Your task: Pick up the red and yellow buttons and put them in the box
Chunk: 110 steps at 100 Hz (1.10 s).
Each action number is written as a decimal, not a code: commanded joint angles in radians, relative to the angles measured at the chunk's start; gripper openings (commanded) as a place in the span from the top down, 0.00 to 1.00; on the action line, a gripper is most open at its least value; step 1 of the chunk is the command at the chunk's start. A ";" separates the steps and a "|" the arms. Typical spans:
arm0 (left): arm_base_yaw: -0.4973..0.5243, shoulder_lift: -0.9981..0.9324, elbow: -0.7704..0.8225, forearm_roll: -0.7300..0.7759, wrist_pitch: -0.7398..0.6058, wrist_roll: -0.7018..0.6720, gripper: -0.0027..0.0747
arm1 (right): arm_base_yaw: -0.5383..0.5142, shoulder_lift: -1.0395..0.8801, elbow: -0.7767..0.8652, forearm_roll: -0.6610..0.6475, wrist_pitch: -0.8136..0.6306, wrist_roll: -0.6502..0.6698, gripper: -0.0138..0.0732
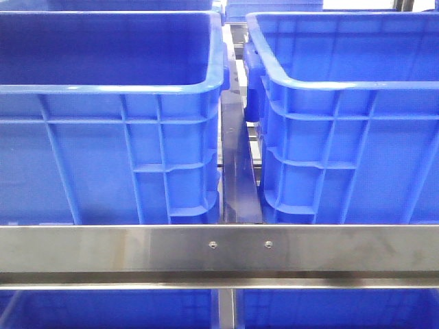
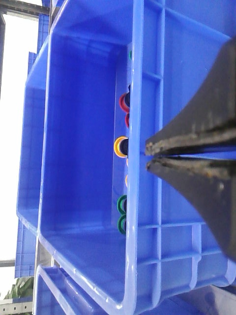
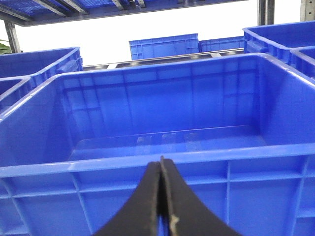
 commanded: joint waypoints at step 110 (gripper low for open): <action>0.001 0.501 -0.769 -0.031 0.595 -0.007 0.99 | -0.005 -0.023 -0.020 -0.003 -0.080 -0.002 0.97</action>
